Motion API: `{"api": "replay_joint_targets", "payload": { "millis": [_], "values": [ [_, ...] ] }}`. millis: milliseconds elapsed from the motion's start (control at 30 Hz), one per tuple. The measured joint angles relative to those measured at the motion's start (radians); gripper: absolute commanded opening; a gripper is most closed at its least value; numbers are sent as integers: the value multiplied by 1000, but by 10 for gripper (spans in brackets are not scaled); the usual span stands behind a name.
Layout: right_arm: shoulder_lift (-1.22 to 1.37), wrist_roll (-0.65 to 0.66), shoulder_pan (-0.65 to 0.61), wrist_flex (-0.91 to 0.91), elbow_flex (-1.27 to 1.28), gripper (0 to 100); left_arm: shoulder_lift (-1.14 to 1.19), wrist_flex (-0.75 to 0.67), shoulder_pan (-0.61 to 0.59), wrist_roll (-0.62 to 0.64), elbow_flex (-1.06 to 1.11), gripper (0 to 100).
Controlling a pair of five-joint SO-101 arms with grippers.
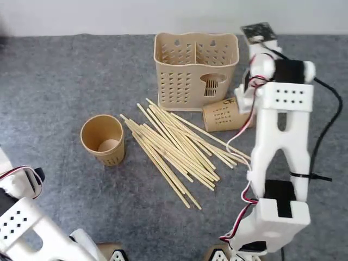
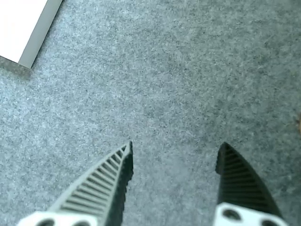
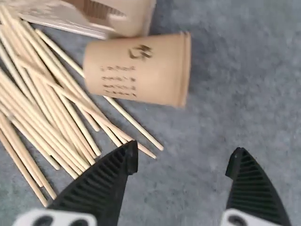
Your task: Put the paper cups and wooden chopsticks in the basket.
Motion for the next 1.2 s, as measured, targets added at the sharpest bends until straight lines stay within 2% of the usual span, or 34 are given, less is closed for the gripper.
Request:
{"api": "replay_joint_targets", "payload": {
  "millis": [200,467,533,700,833,1000,1200],
  "values": [
    [94,0,48,-80,17,313,0,0,0,0,0,276],
    [273,0,-11,-184,18,310,0,0,0,0,0,276],
    [302,0,-35,-201,18,273,0,0,0,0,0,276],
    [342,0,-52,-219,18,92,0,0,0,0,0,276],
    [342,23,-57,-219,18,22,0,0,0,0,0,276],
    [290,63,-98,-175,18,10,0,0,0,0,0,276],
    [150,109,-204,-103,18,9,0,0,0,0,0,276]
  ]
}}
